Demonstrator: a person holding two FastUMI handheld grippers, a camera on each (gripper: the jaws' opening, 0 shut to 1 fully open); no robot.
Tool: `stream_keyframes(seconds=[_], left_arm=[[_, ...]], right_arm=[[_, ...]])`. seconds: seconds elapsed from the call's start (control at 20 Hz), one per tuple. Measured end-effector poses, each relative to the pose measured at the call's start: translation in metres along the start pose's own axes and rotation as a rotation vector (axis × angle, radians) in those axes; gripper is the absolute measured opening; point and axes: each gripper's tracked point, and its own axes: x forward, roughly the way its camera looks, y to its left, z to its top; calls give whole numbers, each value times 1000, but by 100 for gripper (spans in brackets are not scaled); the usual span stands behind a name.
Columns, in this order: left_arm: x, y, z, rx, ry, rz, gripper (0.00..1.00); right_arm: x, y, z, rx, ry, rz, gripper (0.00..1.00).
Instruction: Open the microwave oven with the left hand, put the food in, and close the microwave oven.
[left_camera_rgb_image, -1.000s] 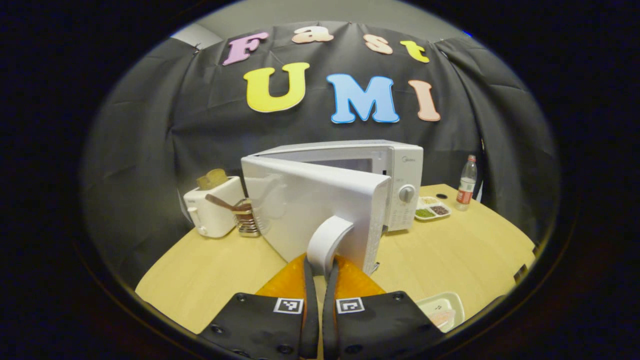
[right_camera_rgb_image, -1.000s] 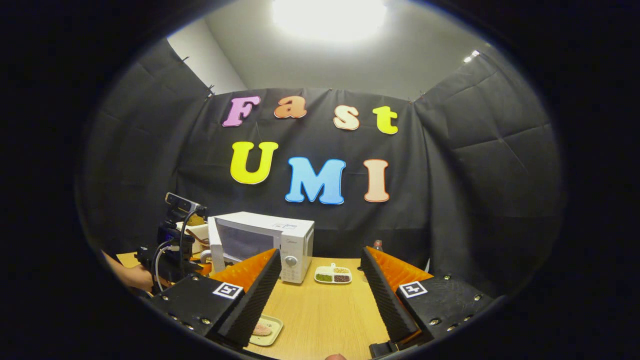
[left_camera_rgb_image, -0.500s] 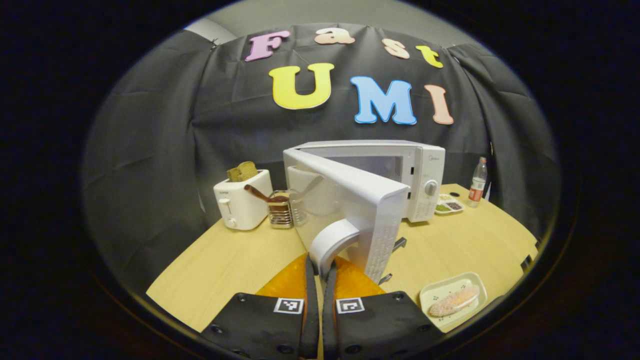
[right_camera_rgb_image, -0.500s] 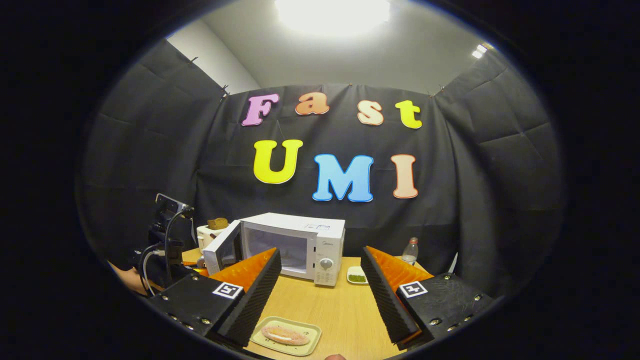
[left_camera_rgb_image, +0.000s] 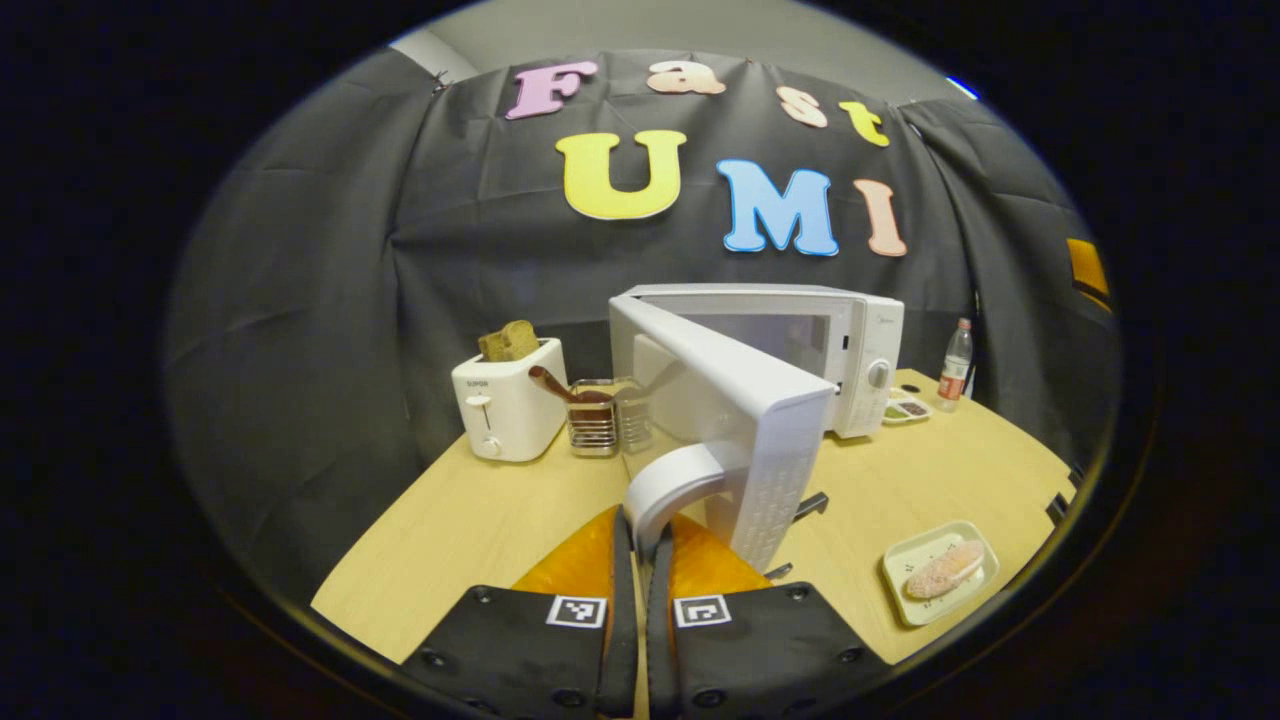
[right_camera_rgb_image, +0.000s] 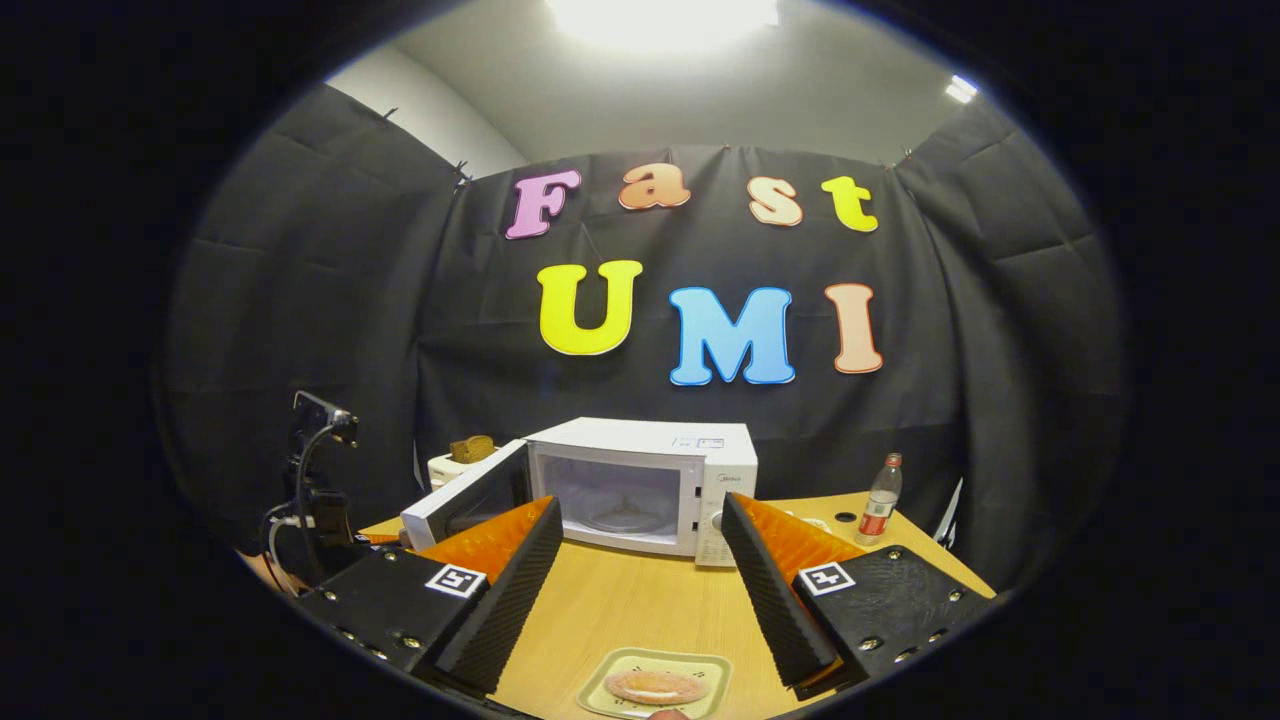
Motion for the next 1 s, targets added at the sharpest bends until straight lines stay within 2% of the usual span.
stream_keyframes(seconds=[0.25, 0.35, 0.4, 0.55, 0.65, 0.8, 1.0], left_arm=[[-1, 16, -5, -33, -9, -37, 14], [-5, 27, -7, -38, -9, -10, 21], [-9, 32, -7, -48, -9, 6, 40], [-33, 34, 3, -44, -49, 59, 78], [-55, 33, 7, -30, -59, 100, 86], [-83, 26, 17, -34, -80, 148, 90], [-105, 18, 32, -37, -95, 207, 90]], right_arm=[[17, 29, -6, -18, 16, 16, 98], [22, 36, -7, -40, 14, 36, 98], [24, 38, -8, -52, 15, 53, 98], [30, 34, -19, -99, 42, 111, 98], [34, 25, -32, -131, 79, 154, 98], [38, 9, -59, -216, 164, 227, 98], [36, -1, -113, -258, 314, 341, 98]])
